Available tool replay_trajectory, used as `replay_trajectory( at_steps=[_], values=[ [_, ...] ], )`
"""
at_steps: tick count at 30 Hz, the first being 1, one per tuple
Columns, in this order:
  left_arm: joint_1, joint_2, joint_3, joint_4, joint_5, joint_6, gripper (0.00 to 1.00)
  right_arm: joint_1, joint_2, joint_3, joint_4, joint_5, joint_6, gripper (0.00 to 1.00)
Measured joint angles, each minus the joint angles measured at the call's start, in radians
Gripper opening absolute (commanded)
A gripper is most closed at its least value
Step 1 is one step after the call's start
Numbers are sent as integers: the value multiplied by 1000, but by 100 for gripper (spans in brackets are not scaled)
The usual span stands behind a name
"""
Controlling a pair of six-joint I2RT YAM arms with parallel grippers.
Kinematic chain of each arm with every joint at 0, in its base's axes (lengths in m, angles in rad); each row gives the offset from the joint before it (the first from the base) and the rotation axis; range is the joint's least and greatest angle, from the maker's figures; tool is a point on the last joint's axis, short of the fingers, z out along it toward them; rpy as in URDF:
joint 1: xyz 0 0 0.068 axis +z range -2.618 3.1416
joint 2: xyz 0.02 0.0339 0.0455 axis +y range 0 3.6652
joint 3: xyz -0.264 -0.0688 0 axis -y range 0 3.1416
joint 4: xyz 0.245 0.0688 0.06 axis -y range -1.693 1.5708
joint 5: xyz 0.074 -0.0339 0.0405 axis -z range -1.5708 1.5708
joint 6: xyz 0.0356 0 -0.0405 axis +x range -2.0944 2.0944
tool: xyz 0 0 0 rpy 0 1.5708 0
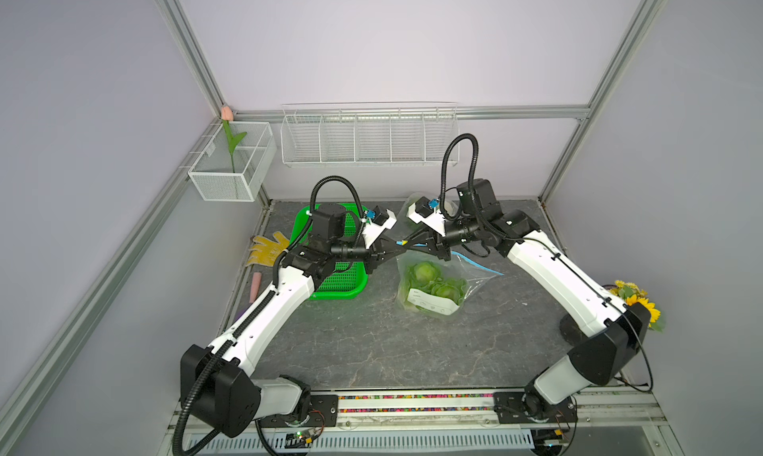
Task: Open the zip-top bag and take out the chinese cabbages
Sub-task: Unzip the zipper on the zipper food storage bag.
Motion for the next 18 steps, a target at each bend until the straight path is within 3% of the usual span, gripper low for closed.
replay_trajectory(
  at_steps=[6, 9, 18],
  values=[
    [0, 0, 0, -5, -6, 3, 0, 0, 0, 0, -5, 1, 0, 15],
    [0, 0, 0, -5, -12, 3, 0, 0, 0, -1, -5, 5, -3, 10],
    [-2, -1, 0, -22, -26, 9, 0, -14, -32, -56, 27, 8, -3, 12]
  ],
)
